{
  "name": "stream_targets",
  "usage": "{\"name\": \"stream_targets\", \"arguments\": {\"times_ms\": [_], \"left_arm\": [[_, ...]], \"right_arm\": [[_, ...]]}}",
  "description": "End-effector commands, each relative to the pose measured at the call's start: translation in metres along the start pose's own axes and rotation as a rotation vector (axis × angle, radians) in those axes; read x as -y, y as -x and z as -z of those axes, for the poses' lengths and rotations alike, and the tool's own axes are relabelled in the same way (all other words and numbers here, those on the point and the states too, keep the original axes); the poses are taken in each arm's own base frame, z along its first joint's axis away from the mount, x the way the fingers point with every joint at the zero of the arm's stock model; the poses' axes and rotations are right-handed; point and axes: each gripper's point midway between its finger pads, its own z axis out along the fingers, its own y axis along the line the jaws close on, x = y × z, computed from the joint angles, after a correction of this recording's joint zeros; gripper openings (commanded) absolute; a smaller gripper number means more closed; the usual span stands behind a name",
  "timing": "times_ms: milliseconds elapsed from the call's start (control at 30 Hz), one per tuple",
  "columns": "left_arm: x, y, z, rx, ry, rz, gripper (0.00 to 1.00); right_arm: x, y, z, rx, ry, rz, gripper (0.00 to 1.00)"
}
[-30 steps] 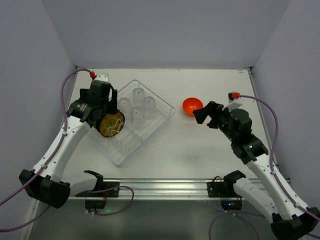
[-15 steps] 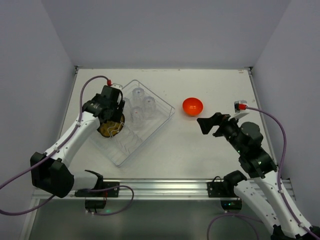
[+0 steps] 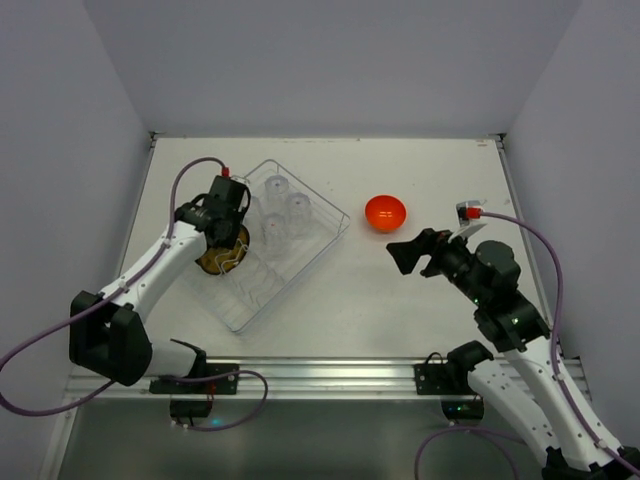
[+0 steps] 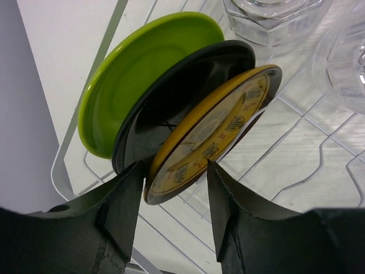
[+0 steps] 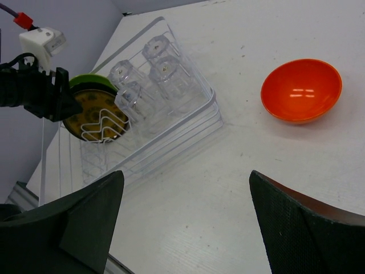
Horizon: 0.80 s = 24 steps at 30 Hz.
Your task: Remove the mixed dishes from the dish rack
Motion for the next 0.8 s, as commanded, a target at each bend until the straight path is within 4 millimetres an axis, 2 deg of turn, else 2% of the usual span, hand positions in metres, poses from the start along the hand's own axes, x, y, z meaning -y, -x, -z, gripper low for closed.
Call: {"name": "stream_targets", "arguments": {"times_ms": [0, 133, 233, 333, 567, 700, 767], "left_arm": [[-0.001, 0.001, -0.010, -0.011, 0.034, -0.048, 0.51], [-0.005, -0.001, -0.020, -0.053, 0.090, -0.076, 0.47], [-0.003, -0.001, -0.020, -0.065, 0.122, -0.107, 0.39], [-0.003, 0.003, -0.018, -0.053, 0.148, -0.127, 0.32], [-0.007, 0.008, -0.012, -0.027, 0.234, -0.172, 0.09], [-0.007, 0.014, -0.005, 0.001, 0.269, -0.192, 0.00], [-0.006, 0.016, -0.002, 0.015, 0.278, -0.197, 0.00]], "right_arm": [[-0.005, 0.000, 0.001, 0.002, 0.036, 0.017, 0.92], [-0.006, 0.000, 0.004, 0.015, 0.044, 0.023, 0.92], [-0.006, -0.001, 0.003, 0.014, 0.046, 0.022, 0.92], [-0.007, -0.001, 0.003, 0.007, 0.050, 0.026, 0.91], [-0.008, 0.003, 0.008, 0.037, 0.057, 0.034, 0.91], [-0.008, 0.005, 0.010, 0.050, 0.055, 0.039, 0.91], [-0.006, 0.007, 0.011, 0.066, 0.044, 0.039, 0.91]]}}
